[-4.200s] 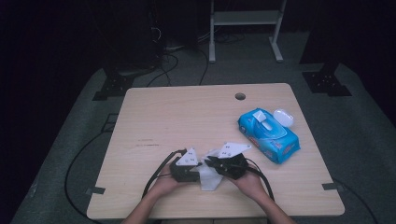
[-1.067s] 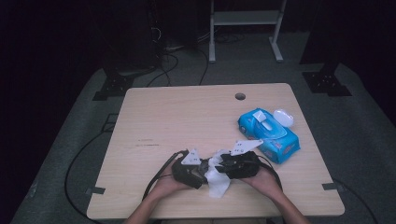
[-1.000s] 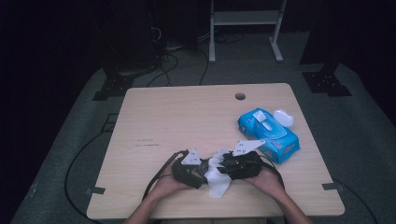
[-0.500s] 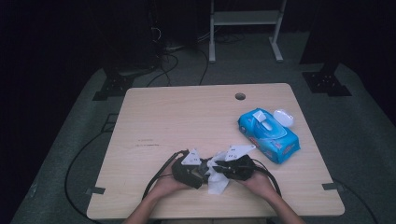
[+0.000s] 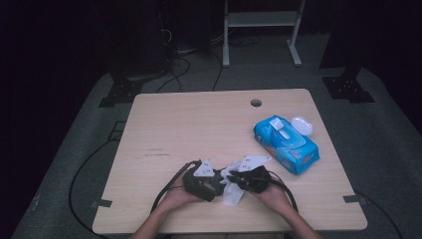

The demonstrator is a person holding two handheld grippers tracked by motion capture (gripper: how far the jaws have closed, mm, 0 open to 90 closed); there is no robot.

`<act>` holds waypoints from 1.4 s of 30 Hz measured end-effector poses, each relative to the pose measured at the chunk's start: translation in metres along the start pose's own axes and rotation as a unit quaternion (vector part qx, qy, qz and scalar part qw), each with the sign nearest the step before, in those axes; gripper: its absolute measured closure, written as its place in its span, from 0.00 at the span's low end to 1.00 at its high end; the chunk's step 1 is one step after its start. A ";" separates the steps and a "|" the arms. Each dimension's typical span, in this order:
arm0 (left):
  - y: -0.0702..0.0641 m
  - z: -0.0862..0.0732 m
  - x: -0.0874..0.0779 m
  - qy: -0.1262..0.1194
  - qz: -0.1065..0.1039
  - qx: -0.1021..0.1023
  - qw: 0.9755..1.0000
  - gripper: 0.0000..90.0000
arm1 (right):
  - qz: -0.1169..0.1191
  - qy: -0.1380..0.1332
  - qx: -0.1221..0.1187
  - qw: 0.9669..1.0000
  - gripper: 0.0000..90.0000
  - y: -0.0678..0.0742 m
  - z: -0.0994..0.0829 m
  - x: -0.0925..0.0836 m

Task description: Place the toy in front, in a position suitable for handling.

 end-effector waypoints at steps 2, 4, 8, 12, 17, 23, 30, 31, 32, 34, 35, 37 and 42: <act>-0.001 0.003 -0.001 -0.010 0.002 -0.002 1.000 0.26 | -0.018 0.002 0.012 1.000 0.88 -0.012 -0.006 -0.008; -0.001 0.004 -0.001 -0.008 0.003 0.002 1.000 0.26 | -0.020 0.001 0.018 1.000 0.88 -0.013 -0.009 -0.011; 0.000 0.000 0.001 0.001 0.000 -0.001 1.000 0.26 | -0.009 -0.003 -0.004 1.000 0.88 0.004 -0.005 -0.008; 0.000 -0.002 0.001 0.001 -0.003 -0.002 1.000 0.26 | -0.030 0.004 -0.015 0.999 0.88 -0.003 -0.005 -0.010; 0.001 -0.001 0.000 0.002 -0.003 0.003 1.000 0.26 | -0.068 0.016 0.030 0.997 0.88 -0.039 -0.019 -0.024; 0.000 -0.002 0.002 0.005 -0.004 -0.001 1.000 0.26 | -0.042 0.006 0.022 0.999 0.88 -0.023 -0.013 -0.021; 0.001 -0.002 0.001 0.008 0.000 0.006 1.000 0.26 | -0.059 0.019 0.021 0.998 0.88 -0.032 -0.016 -0.025; 0.000 -0.001 0.001 0.006 0.002 0.009 1.000 0.26 | -0.063 0.020 0.030 0.997 0.88 -0.038 -0.018 -0.026; 0.000 -0.001 0.001 0.007 0.002 0.010 1.000 0.26 | -0.068 0.023 0.038 0.997 0.88 -0.044 -0.021 -0.028; 0.000 0.000 0.000 0.008 0.002 0.013 1.000 0.26 | -0.069 0.026 0.047 0.996 0.88 -0.047 -0.023 -0.029; 0.000 0.000 0.000 0.010 0.003 0.013 1.000 0.26 | -0.069 0.027 0.049 0.996 0.88 -0.047 -0.023 -0.029; 0.000 -0.001 0.001 0.011 0.003 0.014 1.000 0.26 | -0.064 0.024 0.046 0.997 0.88 -0.044 -0.022 -0.028; 0.000 -0.001 0.001 0.009 0.003 0.011 1.000 0.26 | -0.021 0.016 0.021 0.999 0.88 -0.018 -0.014 -0.019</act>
Point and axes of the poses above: each handheld gripper's, and its own axes: x roughly forward along the jaws, z roughly out of its top, y roughly to its left, the point moved 9 cm from there along x, roughly forward along the jaws, and after that the axes turned 11 degrees about -z, right-handed, at the moved point
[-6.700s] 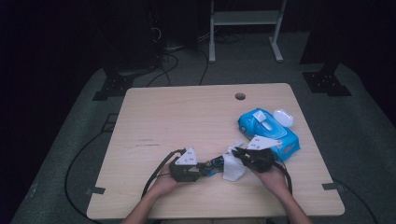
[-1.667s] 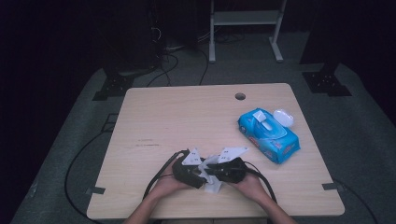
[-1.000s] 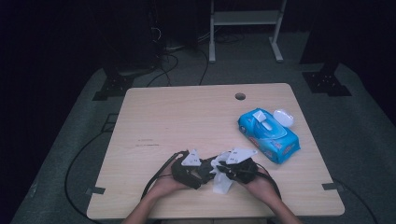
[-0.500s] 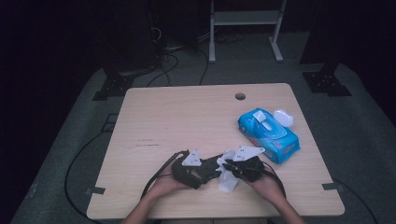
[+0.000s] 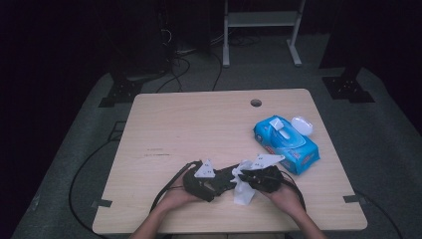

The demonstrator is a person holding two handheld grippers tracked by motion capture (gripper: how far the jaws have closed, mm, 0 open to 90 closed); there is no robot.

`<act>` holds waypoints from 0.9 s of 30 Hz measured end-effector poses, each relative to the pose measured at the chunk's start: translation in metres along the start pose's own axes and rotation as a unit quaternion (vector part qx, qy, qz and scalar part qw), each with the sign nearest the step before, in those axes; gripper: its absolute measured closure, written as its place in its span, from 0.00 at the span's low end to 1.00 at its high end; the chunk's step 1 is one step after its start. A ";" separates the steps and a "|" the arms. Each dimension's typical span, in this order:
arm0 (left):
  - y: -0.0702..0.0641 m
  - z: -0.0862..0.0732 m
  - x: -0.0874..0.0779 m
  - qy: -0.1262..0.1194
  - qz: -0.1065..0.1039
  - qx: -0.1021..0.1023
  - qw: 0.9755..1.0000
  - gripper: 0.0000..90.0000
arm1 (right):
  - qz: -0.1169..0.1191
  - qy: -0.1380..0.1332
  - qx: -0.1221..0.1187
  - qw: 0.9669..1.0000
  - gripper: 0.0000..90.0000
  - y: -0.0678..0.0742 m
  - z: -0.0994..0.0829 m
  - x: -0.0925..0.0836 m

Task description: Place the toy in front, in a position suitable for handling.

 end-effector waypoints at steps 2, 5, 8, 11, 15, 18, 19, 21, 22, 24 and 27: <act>0.000 0.001 0.000 -0.002 0.001 0.002 1.000 0.26 | -0.009 0.003 0.004 1.000 0.88 -0.007 -0.001 -0.001; 0.001 -0.001 0.000 0.003 -0.001 0.004 1.000 0.26 | -0.027 0.004 0.034 0.999 0.88 -0.027 -0.008 -0.007; 0.000 0.000 0.000 -0.004 -0.002 -0.001 1.000 0.26 | -0.022 -0.001 0.054 0.998 0.88 -0.028 -0.009 -0.008; 0.000 0.002 0.000 -0.008 -0.002 0.000 1.000 0.26 | -0.009 -0.003 0.054 0.999 0.88 -0.017 -0.006 -0.003; 0.000 0.002 -0.001 -0.009 -0.005 -0.005 1.000 0.26 | 0.034 -0.008 0.036 0.999 0.88 0.011 0.003 0.007; 0.000 0.003 -0.002 -0.012 -0.004 -0.001 1.000 0.26 | 0.012 -0.004 0.033 0.999 0.88 0.004 0.004 0.009; 0.000 0.005 -0.003 -0.019 -0.005 -0.001 1.000 0.26 | 0.004 -0.003 0.037 0.999 0.88 0.000 0.004 0.008; -0.001 0.007 -0.002 -0.022 -0.006 -0.003 1.000 0.26 | 0.008 -0.005 0.050 0.999 0.88 0.002 0.006 0.011; -0.002 0.007 -0.002 -0.022 -0.006 -0.002 1.000 0.26 | 0.022 -0.009 0.056 0.998 0.88 0.008 0.010 0.014; -0.002 0.006 -0.001 -0.016 -0.003 0.003 1.000 0.26 | 0.037 -0.014 0.043 0.998 0.88 0.023 0.017 0.022; -0.002 0.005 -0.001 -0.014 -0.004 0.002 1.000 0.26 | 0.048 -0.017 0.019 0.998 0.88 0.040 0.026 0.030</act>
Point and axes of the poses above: each handheld gripper's, and its own axes: x roughly forward along the jaws, z roughly out of its top, y roughly to its left, the point moved 9 cm from there along x, roughly forward along the jaws, and after that the axes turned 11 degrees about -z, right-handed, at the moved point
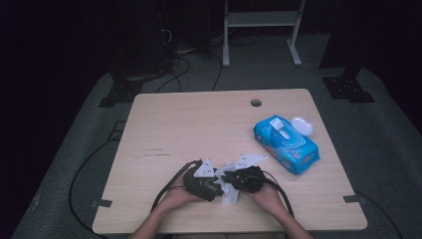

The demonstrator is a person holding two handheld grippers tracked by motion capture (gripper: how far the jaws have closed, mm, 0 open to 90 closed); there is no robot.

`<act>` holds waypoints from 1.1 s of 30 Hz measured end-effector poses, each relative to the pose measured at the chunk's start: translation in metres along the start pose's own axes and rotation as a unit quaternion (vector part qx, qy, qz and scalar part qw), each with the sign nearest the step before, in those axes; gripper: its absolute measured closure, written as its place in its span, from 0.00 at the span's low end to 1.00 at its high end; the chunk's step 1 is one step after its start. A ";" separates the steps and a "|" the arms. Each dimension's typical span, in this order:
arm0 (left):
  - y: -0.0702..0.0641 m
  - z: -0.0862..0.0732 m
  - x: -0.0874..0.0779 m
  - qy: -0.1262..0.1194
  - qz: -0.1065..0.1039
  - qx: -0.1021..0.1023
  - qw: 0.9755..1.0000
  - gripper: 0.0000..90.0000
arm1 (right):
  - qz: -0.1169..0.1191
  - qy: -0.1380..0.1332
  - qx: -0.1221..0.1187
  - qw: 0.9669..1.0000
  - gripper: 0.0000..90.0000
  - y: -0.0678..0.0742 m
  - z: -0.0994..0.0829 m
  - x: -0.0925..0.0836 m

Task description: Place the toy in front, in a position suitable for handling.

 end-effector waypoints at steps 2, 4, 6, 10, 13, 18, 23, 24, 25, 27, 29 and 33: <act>0.000 -0.001 -0.001 0.001 0.000 0.001 1.000 0.26 | -0.005 0.005 -0.026 1.000 0.88 0.004 0.002 0.002; 0.000 0.002 -0.001 -0.005 0.000 0.000 1.000 0.26 | -0.032 0.005 -0.022 0.999 0.88 -0.007 0.001 -0.001; -0.001 0.003 0.000 -0.007 -0.002 -0.001 1.000 0.26 | -0.033 0.006 -0.008 0.999 0.89 -0.010 0.001 -0.001; -0.003 0.002 0.000 0.000 0.003 0.005 1.000 0.26 | -0.002 -0.001 -0.011 1.000 0.88 0.009 0.006 0.005; -0.003 0.002 0.000 0.000 0.001 0.005 1.000 0.26 | -0.042 0.002 -0.041 0.998 0.89 0.003 0.007 0.003; -0.006 0.004 0.003 0.004 0.004 0.018 1.000 0.26 | -0.061 0.005 -0.001 0.998 0.89 -0.016 0.004 0.002; -0.008 0.003 0.003 0.004 0.003 0.018 1.000 0.26 | -0.054 0.005 -0.033 0.998 0.89 0.001 0.009 0.007; -0.008 0.003 0.003 0.004 0.003 0.018 1.000 0.26 | -0.054 0.005 -0.033 0.998 0.89 0.001 0.009 0.007; -0.007 0.003 0.002 0.005 0.003 0.020 1.000 0.26 | -0.079 0.006 -0.019 0.997 0.90 -0.014 0.007 0.004; -0.007 0.004 0.003 0.004 0.001 0.018 1.000 0.26 | -0.079 0.008 0.010 0.997 0.90 -0.022 0.005 0.003; -0.008 0.004 0.003 0.002 0.000 0.016 1.000 0.26 | -0.069 0.010 0.021 0.997 0.90 -0.020 0.006 0.004; -0.007 0.004 0.002 0.005 -0.002 0.016 1.000 0.26 | -0.054 0.007 -0.009 0.998 0.90 -0.003 0.012 0.010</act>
Point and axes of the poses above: each handheld gripper's, and its own axes: x roughly forward along the jaws, z roughly out of its top, y roughly to its left, the point moved 9 cm from there along x, roughly forward along the jaws, and after that the axes turned 11 degrees about -z, right-handed, at the moved point
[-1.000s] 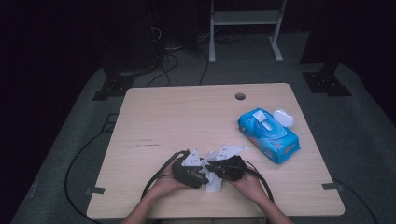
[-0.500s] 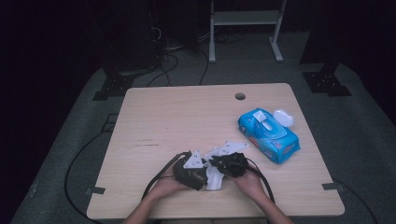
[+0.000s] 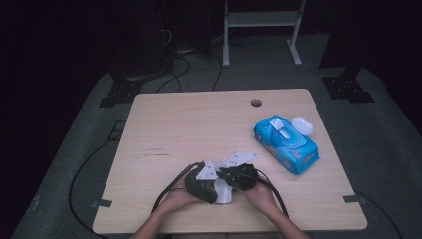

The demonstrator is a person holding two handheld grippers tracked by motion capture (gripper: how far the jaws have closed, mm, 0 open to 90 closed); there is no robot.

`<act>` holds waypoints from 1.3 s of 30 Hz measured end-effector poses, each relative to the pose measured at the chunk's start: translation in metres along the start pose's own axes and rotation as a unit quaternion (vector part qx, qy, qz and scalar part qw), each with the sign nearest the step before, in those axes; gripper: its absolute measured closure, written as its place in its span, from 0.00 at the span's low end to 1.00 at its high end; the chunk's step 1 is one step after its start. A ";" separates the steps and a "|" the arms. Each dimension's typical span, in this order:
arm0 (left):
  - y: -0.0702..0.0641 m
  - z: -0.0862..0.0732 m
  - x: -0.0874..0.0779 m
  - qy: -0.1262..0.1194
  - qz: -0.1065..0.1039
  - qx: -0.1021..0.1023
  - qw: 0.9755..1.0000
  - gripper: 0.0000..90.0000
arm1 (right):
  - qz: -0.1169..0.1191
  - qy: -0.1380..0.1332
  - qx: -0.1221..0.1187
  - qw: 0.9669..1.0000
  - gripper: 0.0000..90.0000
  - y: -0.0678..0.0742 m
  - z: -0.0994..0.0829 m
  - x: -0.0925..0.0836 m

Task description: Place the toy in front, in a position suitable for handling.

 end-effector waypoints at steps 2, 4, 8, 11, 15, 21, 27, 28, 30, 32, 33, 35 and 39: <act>0.002 -0.001 -0.001 -0.002 0.003 -0.002 1.000 0.26 | -0.028 0.003 -0.005 1.000 0.90 -0.013 -0.003 -0.001; 0.002 0.000 -0.001 -0.005 0.003 -0.006 1.000 0.26 | -0.059 0.007 0.011 0.998 0.90 -0.031 -0.008 -0.004; 0.002 0.000 -0.001 -0.002 0.003 0.000 1.000 0.26 | -0.032 0.002 0.029 0.999 0.90 -0.026 -0.009 -0.004; 0.001 -0.001 -0.001 0.001 0.006 0.001 1.000 0.26 | -0.017 -0.006 0.007 1.000 0.90 -0.011 -0.004 -0.001; 0.004 -0.002 -0.003 -0.002 0.005 -0.002 1.000 0.26 | -0.042 0.004 0.017 0.999 0.90 -0.031 -0.010 -0.005; 0.005 -0.002 -0.002 -0.001 0.006 -0.001 1.000 0.26 | -0.022 -0.001 0.056 0.998 0.90 -0.035 -0.015 -0.008; 0.005 -0.002 -0.003 -0.001 0.009 -0.003 1.000 0.26 | -0.028 -0.006 0.031 0.999 0.90 -0.032 -0.012 -0.005; 0.006 -0.002 -0.003 -0.003 0.009 -0.004 1.000 0.26 | -0.029 -0.005 0.039 0.999 0.90 -0.035 -0.014 -0.006; 0.006 -0.002 -0.002 -0.005 0.008 -0.004 1.000 0.26 | -0.036 -0.003 0.047 0.998 0.90 -0.039 -0.015 -0.008; 0.006 -0.002 -0.002 -0.005 0.009 -0.004 1.000 0.26 | -0.019 -0.006 0.052 0.998 0.89 -0.033 -0.015 -0.008; 0.006 -0.002 -0.002 -0.003 0.009 -0.003 1.000 0.26 | -0.011 -0.007 0.052 0.999 0.89 -0.030 -0.014 -0.008; 0.007 -0.003 -0.003 -0.003 0.009 -0.004 1.000 0.26 | -0.016 -0.008 0.029 0.999 0.89 -0.025 -0.012 -0.006; 0.007 -0.003 -0.004 -0.004 0.010 -0.007 1.000 0.26 | -0.039 0.001 0.044 0.998 0.89 -0.043 -0.017 -0.009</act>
Point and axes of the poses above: each handheld gripper's, and its own axes: x roughly forward along the jaws, z roughly out of its top, y roughly to its left, the point moved 9 cm from there along x, roughly forward along the jaws, and after that the axes turned 11 degrees about -z, right-handed, at the moved point
